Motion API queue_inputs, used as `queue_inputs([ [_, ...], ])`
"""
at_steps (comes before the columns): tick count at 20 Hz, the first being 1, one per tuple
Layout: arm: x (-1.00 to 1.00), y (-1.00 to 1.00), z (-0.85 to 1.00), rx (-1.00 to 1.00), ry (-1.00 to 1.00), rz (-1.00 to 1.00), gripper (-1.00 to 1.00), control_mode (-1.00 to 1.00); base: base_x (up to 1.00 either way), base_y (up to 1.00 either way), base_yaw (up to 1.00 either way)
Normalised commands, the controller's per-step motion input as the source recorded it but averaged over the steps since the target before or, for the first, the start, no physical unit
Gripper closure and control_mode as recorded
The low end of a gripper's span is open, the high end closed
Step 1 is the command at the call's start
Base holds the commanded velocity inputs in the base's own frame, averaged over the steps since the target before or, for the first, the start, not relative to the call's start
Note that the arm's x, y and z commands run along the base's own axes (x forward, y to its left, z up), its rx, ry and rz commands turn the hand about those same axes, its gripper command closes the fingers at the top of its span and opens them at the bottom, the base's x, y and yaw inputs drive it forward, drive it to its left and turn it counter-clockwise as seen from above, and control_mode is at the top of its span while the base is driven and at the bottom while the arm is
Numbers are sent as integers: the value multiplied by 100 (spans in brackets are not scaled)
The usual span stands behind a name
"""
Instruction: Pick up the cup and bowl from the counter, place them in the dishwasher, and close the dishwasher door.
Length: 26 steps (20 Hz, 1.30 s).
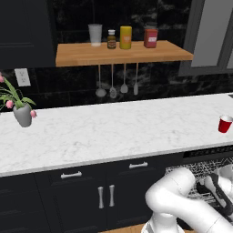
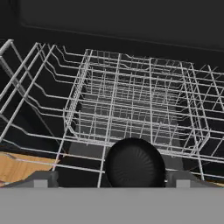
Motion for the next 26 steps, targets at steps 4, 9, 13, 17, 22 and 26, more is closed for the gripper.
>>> queue_inputs([
  [4, -14, -5, 100, 0, -1, 0, -100, -100, 0, 0, 0],
  [9, -5, -11, 100, 5, 0, -6, -100, -100, 0, 0, 0],
  [13, -3, -37, 100, 20, 5, -11, -100, -100, 0, 0, 0],
  [17, -16, -41, 100, 23, 0, -12, -100, -100, 0, 0, 0],
  [22, -7, -43, 100, 25, -2, -3, -100, -100, 0, 0, 0],
  [26, 0, -23, 100, 14, -8, 0, -100, -100, 0, 0, 0],
])
